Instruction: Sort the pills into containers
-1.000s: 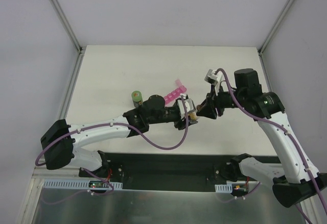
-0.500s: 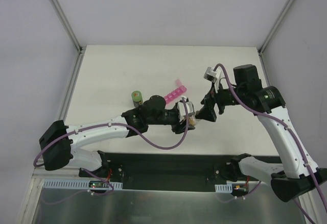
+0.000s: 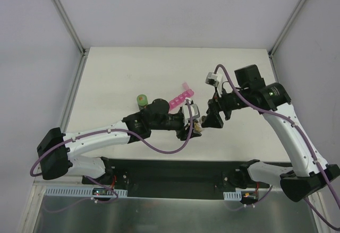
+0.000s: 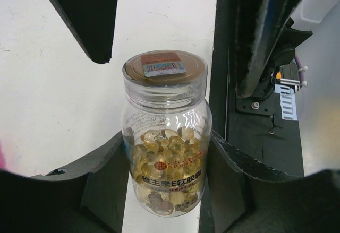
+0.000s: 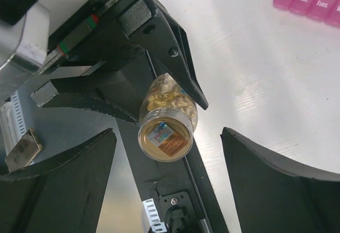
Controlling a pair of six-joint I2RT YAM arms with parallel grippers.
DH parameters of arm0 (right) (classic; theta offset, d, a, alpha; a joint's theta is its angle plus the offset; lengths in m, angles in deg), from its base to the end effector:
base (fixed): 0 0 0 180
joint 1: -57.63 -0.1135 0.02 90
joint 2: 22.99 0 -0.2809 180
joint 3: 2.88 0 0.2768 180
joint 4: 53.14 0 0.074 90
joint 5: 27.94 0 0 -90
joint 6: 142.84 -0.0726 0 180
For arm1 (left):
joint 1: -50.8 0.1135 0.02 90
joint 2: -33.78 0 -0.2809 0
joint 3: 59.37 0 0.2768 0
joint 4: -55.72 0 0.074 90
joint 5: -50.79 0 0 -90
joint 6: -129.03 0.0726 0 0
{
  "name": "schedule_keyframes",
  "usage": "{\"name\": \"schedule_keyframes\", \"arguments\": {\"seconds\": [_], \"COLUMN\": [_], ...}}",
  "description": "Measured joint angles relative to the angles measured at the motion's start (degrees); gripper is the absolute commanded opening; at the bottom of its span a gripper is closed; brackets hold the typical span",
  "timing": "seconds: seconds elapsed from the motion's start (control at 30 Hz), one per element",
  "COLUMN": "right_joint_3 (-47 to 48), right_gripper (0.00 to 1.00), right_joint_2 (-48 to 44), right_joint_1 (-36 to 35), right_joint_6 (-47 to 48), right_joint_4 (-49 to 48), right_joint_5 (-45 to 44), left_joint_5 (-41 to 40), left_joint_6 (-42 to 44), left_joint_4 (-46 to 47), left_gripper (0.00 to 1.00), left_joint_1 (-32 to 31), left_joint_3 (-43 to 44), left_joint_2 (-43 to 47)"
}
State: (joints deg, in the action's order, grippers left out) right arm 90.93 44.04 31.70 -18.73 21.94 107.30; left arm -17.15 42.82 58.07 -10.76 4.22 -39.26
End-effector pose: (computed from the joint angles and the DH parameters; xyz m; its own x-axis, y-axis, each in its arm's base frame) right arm 0.1939 0.1516 0.4034 -0.1451 -0.5096 -0.8481 -0.9832 0.1702 0.0659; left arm 0.1433 -0.3219 0.3193 0.0069 0.1160 -0.9932 0.9942 0.1062 0.0193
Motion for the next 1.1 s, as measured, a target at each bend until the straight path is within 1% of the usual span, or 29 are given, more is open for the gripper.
{"name": "schedule_keyframes", "arguments": {"seconds": [0.13, 0.2, 0.23, 0.27, 0.33, 0.37, 0.47, 0.57, 0.7, 0.9, 1.0, 1.07, 1.1], "right_joint_3": [-0.2, -0.2, -0.2, -0.2, -0.2, -0.2, -0.2, -0.2, 0.1, 0.2, 0.2, 0.2, 0.2], "right_gripper": [0.81, 0.77, 0.74, 0.66, 0.56, 0.48, 0.37, 0.33, 0.31, 0.31, 0.34, 0.38, 0.42], "right_joint_2": [0.6, 0.9, 0.9, 1.0, 1.2, 1.2, 1.4, 1.6, 1.8, 0.9, -0.7, -1.9, -2.4], "right_joint_1": [-0.8, -1.2, -1.4, -1.6, -1.9, -2.0, -2.1, -2.1, -2.1, -2.5, -2.8, -2.9, -3.0], "right_joint_6": [0.0, 0.0, 0.0, 0.0, 0.1, 0.1, 0.1, 0.5, 2.1, 10.8, 17.7, 22.6, 26.3], "right_joint_4": [0.7, 0.9, 1.0, 1.1, 1.2, 1.2, 1.3, 1.7, 2.8, 5.4, 6.2, 7.0, 7.8], "right_joint_5": [0.0, 0.0, 0.0, 0.0, 0.0, 0.0, -0.2, -0.3, 0.4, 4.1, 6.8, 8.7, 9.8], "left_joint_5": [0.0, 0.0, 0.0, 0.0, 0.0, 0.0, 0.2, 0.4, 1.7, 7.5, 11.8, 15.1, 16.9], "left_joint_6": [-0.2, -0.3, -0.3, -0.4, -0.4, -0.5, -0.6, -1.1, -1.9, -5.9, -8.0, -9.6, -10.4], "left_joint_4": [-0.4, -0.4, -0.4, -0.4, -0.4, -0.4, -0.5, -0.7, -0.8, -0.8, -0.1, 0.8, 1.3], "left_gripper": [0.0, 0.0, 0.0, 0.0, 0.0, 0.0, 0.0, 0.0, 0.0, 0.0, 0.0, 0.0, 0.0], "left_joint_1": [0.0, 0.0, 0.0, 0.0, 0.0, 0.0, 0.0, 0.0, 0.0, 0.9, 1.7, 2.4, 2.7], "left_joint_3": [0.2, 0.2, 0.2, 0.2, 0.2, 0.2, 0.2, 0.2, 0.2, 0.2, 0.2, 0.3, 0.3], "left_joint_2": [0.0, 0.0, 0.0, 0.0, 0.0, 0.0, 0.0, 0.0, 0.0, 0.6, 1.1, 1.3, 1.3]}}
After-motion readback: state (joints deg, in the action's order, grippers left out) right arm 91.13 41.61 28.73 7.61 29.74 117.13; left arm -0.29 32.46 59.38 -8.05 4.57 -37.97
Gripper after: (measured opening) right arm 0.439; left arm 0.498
